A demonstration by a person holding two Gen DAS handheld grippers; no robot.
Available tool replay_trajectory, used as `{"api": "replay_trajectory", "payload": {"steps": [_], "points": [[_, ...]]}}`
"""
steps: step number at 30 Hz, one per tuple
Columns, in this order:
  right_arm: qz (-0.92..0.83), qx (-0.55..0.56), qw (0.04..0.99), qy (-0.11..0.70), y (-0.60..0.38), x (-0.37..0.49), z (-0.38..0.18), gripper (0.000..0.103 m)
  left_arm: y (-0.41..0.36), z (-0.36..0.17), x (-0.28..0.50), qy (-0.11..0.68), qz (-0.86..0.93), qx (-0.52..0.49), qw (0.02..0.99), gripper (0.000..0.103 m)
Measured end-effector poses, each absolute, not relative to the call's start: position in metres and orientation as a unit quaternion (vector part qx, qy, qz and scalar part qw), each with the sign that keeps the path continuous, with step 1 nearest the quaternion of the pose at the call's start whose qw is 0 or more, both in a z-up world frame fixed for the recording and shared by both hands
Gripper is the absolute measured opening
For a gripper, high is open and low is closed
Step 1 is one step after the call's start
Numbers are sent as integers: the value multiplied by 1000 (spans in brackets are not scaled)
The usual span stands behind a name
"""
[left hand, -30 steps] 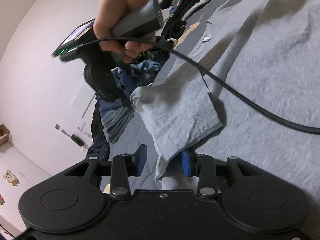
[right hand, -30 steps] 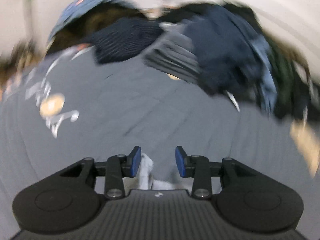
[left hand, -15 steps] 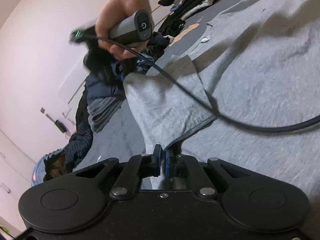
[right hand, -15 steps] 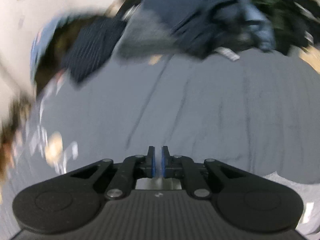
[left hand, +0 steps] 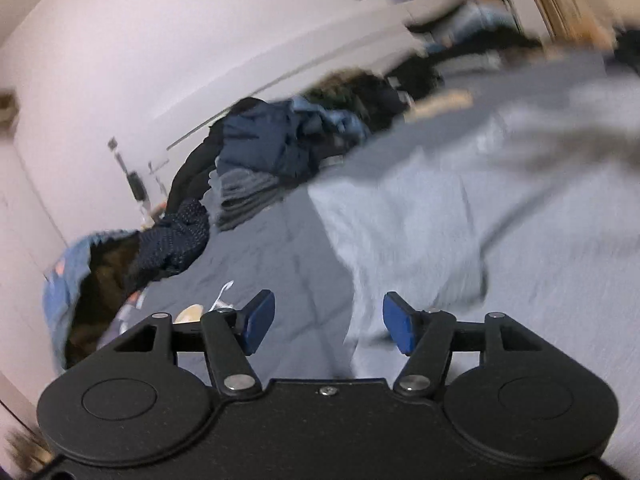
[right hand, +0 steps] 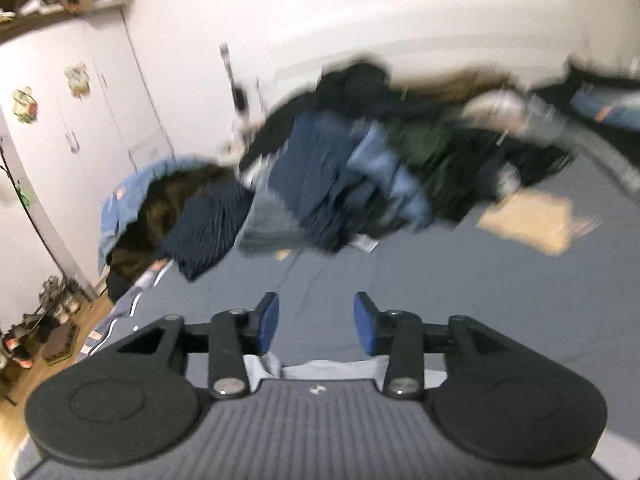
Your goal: Fold clothes
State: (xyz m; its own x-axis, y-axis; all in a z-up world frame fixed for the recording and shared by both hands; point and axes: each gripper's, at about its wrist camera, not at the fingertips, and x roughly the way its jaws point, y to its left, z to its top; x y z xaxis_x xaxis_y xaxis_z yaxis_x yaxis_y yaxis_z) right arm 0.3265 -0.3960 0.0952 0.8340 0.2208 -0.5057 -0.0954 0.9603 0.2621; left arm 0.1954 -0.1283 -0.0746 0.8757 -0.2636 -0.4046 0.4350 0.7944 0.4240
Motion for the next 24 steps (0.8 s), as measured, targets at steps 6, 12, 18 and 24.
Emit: {"api": "replay_trajectory", "payload": {"steps": [6,12,18,24], "points": [[-26,132,968,212,-473,174,126,58,-164,-28,172,166,-202,165,951,60],[-155,226,942,196,-548,79,56,61,-182,-14,129,207,-223,-43,952,66],[-211,449,847,188,-600,28,-60,61,-186,-25,103,234,-240,-110,936,68],[-209,579,765,186,-610,5,-136,61,-184,-25,106,228,-245,-126,934,72]]}}
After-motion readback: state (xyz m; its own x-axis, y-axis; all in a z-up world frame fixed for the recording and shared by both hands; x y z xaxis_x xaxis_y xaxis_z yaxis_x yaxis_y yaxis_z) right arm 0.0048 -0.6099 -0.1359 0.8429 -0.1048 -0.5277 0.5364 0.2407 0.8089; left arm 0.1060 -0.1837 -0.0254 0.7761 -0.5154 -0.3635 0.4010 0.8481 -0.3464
